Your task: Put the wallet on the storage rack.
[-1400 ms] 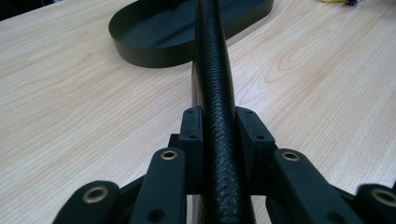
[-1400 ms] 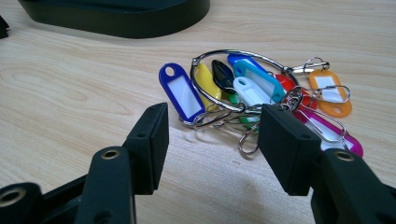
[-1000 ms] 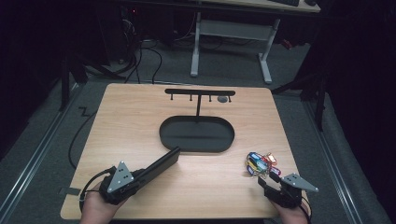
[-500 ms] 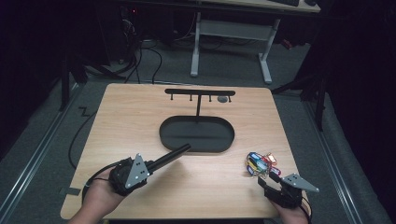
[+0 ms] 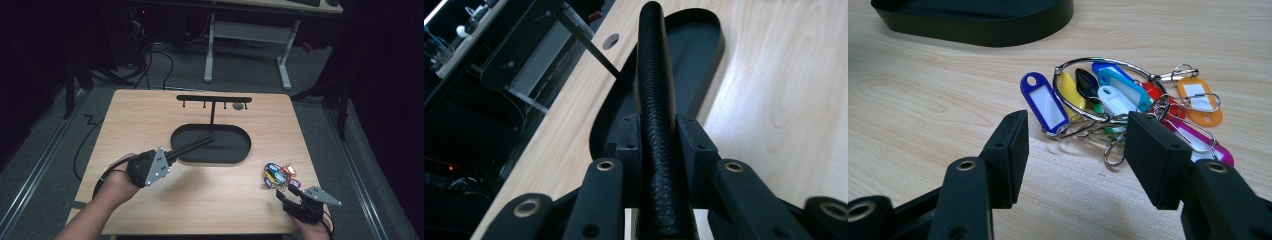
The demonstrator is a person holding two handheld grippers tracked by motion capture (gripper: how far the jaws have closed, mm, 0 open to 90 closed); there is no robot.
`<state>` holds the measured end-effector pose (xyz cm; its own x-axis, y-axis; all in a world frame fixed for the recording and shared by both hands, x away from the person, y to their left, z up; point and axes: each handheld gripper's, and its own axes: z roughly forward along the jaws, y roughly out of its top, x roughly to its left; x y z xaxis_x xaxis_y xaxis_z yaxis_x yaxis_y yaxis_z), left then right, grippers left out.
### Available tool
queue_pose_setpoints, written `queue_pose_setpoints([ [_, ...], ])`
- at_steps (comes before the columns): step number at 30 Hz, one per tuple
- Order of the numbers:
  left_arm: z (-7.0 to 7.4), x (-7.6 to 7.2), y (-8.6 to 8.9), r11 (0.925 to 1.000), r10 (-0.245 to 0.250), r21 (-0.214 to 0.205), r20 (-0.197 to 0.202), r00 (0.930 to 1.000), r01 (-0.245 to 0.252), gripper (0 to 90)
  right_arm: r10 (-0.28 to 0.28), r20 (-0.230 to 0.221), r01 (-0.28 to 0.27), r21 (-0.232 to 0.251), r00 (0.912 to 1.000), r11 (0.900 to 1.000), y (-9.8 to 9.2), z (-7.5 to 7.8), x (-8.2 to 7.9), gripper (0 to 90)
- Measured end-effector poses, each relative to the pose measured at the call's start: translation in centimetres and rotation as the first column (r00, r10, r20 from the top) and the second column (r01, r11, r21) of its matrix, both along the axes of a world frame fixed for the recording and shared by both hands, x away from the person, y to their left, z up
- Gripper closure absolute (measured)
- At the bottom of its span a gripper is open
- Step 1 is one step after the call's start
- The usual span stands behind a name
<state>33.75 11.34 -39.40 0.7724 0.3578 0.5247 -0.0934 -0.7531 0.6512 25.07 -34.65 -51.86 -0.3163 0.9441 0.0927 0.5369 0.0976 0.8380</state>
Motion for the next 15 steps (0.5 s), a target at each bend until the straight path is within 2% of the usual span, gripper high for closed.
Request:
queue_pose_setpoints([
  [5,-0.8,2.2,-1.5,0.9997,-0.019,0.017,0.003,0.9998,0.019,74.8,-0.003,-0.002,0.003,-0.004,1.0000,1.0000,-0.1,-0.1,-0.1,43.9],
  [8,-1.3,3.4,-2.6,0.9990,-0.040,0.021,-0.019,0.9990,0.040,74.7,-0.008,-0.004,0.008,-0.001,1.0000,1.0000,-0.2,-0.1,-0.1,43.9],
  [15,-2.0,4.8,-5.4,0.9962,-0.080,0.035,-0.009,0.9968,0.080,74.7,-0.011,-0.002,0.011,0.000,0.9999,0.9999,-0.4,0.0,-0.2,43.8],
])
